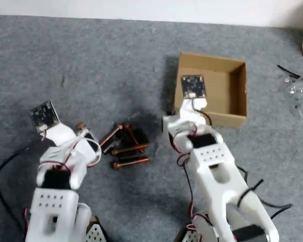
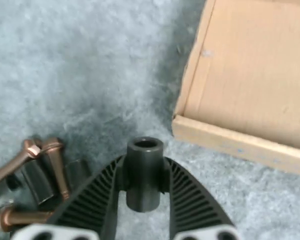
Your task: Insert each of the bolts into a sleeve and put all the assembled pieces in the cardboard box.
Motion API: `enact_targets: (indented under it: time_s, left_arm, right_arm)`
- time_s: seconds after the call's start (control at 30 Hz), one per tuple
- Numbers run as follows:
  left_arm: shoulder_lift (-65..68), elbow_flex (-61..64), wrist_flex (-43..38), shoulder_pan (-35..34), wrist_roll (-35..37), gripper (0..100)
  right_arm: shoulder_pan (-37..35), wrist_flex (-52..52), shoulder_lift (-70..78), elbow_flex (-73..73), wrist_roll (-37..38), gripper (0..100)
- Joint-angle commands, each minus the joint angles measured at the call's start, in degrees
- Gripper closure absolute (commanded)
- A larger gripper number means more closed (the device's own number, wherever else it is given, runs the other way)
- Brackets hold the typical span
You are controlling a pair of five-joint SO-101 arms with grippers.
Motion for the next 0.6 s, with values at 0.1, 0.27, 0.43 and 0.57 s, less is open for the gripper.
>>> enact_targets:
  time_s: [0.1,0.27,0.43,0.57]
  left_arm:
    - [-20.97,3.91,0.26,2.15,-5.01,100]
    - [-34.24,6.81,0.18,2.24,-7.65,99]
    - [-32.84,6.81,-5.45,4.97,-8.35,99]
    - [-32.75,7.16,-19.16,10.86,-8.0,99]
  right_arm:
    - [0.57,-3.65,-7.6,2.86,0.88,99.5]
    - [-1.27,-3.56,-9.71,4.0,0.88,99.5]
    - [-2.07,-6.29,-13.14,7.08,3.78,99.5]
    - [-3.65,-9.54,-19.03,12.53,5.36,99.5]
